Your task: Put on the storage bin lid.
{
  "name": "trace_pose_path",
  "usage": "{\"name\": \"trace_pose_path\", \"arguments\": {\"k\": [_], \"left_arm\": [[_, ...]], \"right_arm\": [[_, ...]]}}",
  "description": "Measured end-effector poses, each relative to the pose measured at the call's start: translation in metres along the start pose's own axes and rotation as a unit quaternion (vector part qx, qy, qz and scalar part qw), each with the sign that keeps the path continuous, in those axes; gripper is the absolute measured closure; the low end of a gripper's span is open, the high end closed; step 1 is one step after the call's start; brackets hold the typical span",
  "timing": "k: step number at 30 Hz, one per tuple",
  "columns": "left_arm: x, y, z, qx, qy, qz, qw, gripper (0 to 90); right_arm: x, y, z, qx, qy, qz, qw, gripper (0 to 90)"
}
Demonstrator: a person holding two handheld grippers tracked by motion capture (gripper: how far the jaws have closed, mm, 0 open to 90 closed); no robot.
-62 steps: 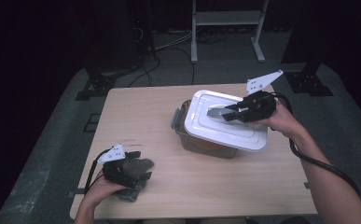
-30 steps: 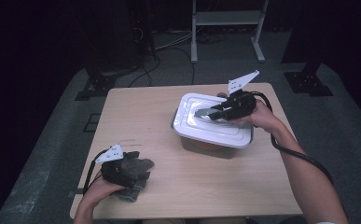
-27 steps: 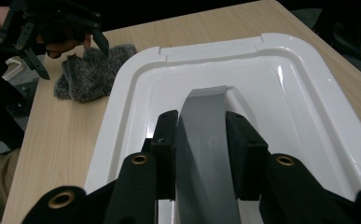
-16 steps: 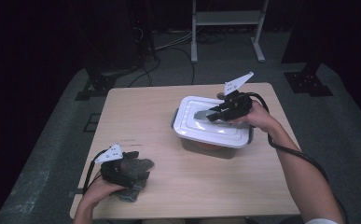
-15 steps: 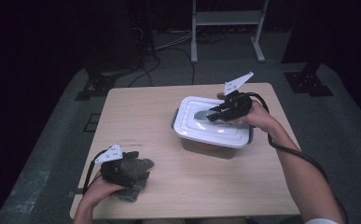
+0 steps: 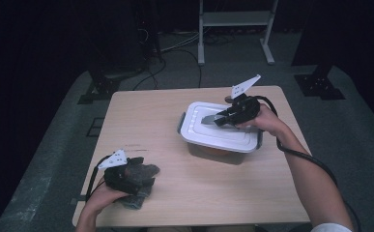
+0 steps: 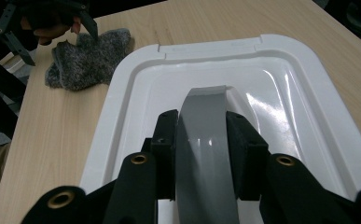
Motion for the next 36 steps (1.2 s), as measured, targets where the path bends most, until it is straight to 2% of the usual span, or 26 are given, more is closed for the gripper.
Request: {"name": "trace_pose_path", "arguments": {"k": [10,14,17,25,36], "left_arm": [[0.000,0.000,0.000,0.001,0.000,0.000,1.0000,2.3],[-0.001,0.000,0.000,0.001,-0.001,0.000,1.0000,2.3],[0.000,0.000,0.000,0.001,-0.001,0.000,1.0000,2.3],[0.001,0.000,-0.001,0.002,0.000,0.002,1.0000,2.3],[0.001,-0.001,-0.001,0.005,0.000,0.003,1.0000,2.3]], "right_arm": [[0.000,0.003,0.001,0.009,0.001,-0.010,0.9999,65.5],[-0.001,0.003,0.002,0.011,0.005,-0.012,0.9998,59.0],[-0.008,0.002,0.004,0.018,0.008,-0.027,0.9994,54.1],[-0.021,0.005,0.007,0.023,0.017,-0.038,0.9989,47.1],[-0.041,0.015,0.013,0.033,0.029,-0.057,0.9974,42.0]]}}
Point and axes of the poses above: each handheld gripper's, and its own axes: x roughly forward along the jaws, y roughly out of its underside, z roughly to its left, the point moved 1 cm from there along x, roughly forward along the jaws, and after that the axes turned 7 degrees about y, right-handed, at the moved point
